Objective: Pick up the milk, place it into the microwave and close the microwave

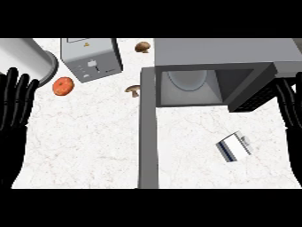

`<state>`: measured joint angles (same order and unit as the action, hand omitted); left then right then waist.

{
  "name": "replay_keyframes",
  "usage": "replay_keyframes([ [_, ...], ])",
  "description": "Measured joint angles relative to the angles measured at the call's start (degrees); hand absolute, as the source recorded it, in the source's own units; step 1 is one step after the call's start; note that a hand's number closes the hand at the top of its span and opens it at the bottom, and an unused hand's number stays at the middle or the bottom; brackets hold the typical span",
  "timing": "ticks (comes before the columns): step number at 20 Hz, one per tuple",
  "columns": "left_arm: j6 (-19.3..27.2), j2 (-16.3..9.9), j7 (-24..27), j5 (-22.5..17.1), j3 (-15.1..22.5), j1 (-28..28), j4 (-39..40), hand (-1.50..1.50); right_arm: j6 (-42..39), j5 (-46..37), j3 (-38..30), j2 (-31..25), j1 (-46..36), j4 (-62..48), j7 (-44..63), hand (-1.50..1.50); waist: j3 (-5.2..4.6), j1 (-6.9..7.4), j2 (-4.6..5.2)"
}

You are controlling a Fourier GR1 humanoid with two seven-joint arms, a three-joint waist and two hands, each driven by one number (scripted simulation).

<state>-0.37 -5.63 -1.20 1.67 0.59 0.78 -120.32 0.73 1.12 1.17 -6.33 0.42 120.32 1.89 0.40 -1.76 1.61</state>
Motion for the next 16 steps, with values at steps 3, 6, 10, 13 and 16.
replay_keyframes([
  [3, -1.63, -0.92, 0.09, -1.82, -1.39, 0.83, 1.59, -1.5, -2.1, 1.37, -1.28, -1.14, 1.17, -0.21, -0.95, -1.5, -0.21, 0.82, -0.85],
  [6, -4.55, -3.69, -1.16, -6.32, -5.21, 2.39, 2.6, -1.5, -6.43, 4.02, -2.74, -3.47, 4.61, 1.78, -3.34, -1.5, -0.3, 1.06, -1.3],
  [10, -7.06, -3.1, -4.6, -16.74, -8.08, 0.46, 1.75, -1.5, -12.59, 10.85, -3.18, -5.43, 8.9, 4.33, -4.02, -1.5, -0.37, 1.34, -1.67],
  [13, -9.97, -4.48, -6.57, -23.71, -11.44, -2.51, -0.11, -1.5, -15.12, 13.4, -4.44, -5.79, 12.8, 6.67, -4.9, -1.5, -0.38, 1.53, -1.75],
  [16, -12.78, -5.49, -7.72, -28.94, -14.33, -6.52, -2.81, -1.5, -16.34, 14.58, -5.68, -5.61, 16.19, 9.04, -4.52, -1.5, -0.39, 1.69, -1.77],
])
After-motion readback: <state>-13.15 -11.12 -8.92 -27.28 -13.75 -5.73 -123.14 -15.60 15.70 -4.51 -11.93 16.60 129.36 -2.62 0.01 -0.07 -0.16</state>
